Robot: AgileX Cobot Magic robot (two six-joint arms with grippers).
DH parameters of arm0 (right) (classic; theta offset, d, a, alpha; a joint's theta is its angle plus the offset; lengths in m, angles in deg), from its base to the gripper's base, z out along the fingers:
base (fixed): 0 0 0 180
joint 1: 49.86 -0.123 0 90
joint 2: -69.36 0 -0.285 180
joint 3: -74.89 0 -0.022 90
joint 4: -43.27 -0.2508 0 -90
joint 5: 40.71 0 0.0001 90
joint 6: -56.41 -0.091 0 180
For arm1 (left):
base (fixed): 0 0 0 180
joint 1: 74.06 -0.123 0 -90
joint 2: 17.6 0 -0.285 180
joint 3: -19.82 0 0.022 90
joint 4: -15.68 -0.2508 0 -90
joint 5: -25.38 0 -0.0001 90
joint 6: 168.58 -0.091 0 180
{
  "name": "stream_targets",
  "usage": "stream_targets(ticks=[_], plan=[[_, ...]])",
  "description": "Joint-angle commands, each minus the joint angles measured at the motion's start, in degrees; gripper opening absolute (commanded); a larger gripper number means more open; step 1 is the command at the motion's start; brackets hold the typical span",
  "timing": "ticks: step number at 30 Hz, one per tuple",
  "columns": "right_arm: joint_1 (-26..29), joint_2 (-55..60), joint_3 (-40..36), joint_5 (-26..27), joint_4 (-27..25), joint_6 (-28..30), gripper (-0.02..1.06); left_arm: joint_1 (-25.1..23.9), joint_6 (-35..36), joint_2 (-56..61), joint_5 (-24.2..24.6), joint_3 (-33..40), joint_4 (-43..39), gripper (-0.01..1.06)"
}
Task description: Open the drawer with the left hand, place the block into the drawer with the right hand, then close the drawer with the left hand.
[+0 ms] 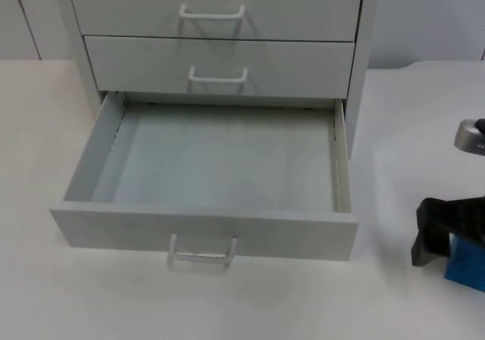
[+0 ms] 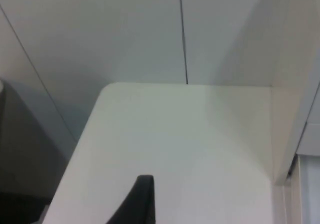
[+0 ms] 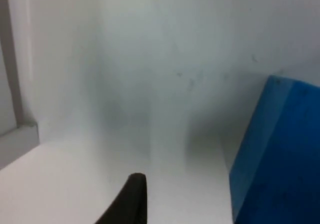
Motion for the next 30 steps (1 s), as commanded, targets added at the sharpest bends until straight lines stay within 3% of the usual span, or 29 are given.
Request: stream_targets(ticks=[1, 15, 17, 19, 20, 23, 24, 26, 28, 30], plan=[[-0.49, -0.10, -0.08, 0.89, 0.20, -0.18, 1.00, 0.36, -0.05, -0.59, 0.00, 0.23, 0.97, 1.05], [-0.27, -0.10, 2.23, 0.57, 0.30, -6.49, 1.00, 0.36, 0.07, -2.27, -0.48, 0.23, -0.14, 1.05], [-0.27, -0.10, 2.23, 0.57, 4.23, -10.81, 1.00, 0.36, 0.07, -2.27, -0.48, 0.23, -0.14, 1.05], [-0.27, -0.10, 2.28, 0.12, 11.35, -19.26, 1.00, 0.36, 0.07, -2.27, -0.48, 0.23, -0.14, 1.05], [-0.27, -0.10, 2.28, 0.12, 11.35, -19.26, 1.00, 0.36, 0.07, -2.27, -0.48, 0.23, -0.14, 1.05], [-0.27, -0.10, 2.28, -2.45, 23.10, -29.89, 1.00, 0.36, 0.07, -2.27, -0.48, 0.23, -0.14, 1.05], [-0.27, -0.10, 2.28, -2.85, 25.71, -31.24, 0.99, 0.36, 0.07, -2.27, -0.48, 0.23, -0.14, 1.05], [-0.27, -0.10, 2.28, -2.94, 26.03, -31.06, 0.96, 0.36, 0.07, -2.27, -0.48, 0.23, -0.14, 1.05], [-0.27, -0.10, 2.28, -2.98, 26.03, -31.06, 0.81, 0.36, 0.07, -2.27, -0.48, 0.23, -0.27, 1.05], [-0.27, -0.10, 2.61, -3.95, 25.80, -31.06, 0.44, 0.36, 0.07, -2.27, -0.48, 0.23, -0.52, 1.05]])
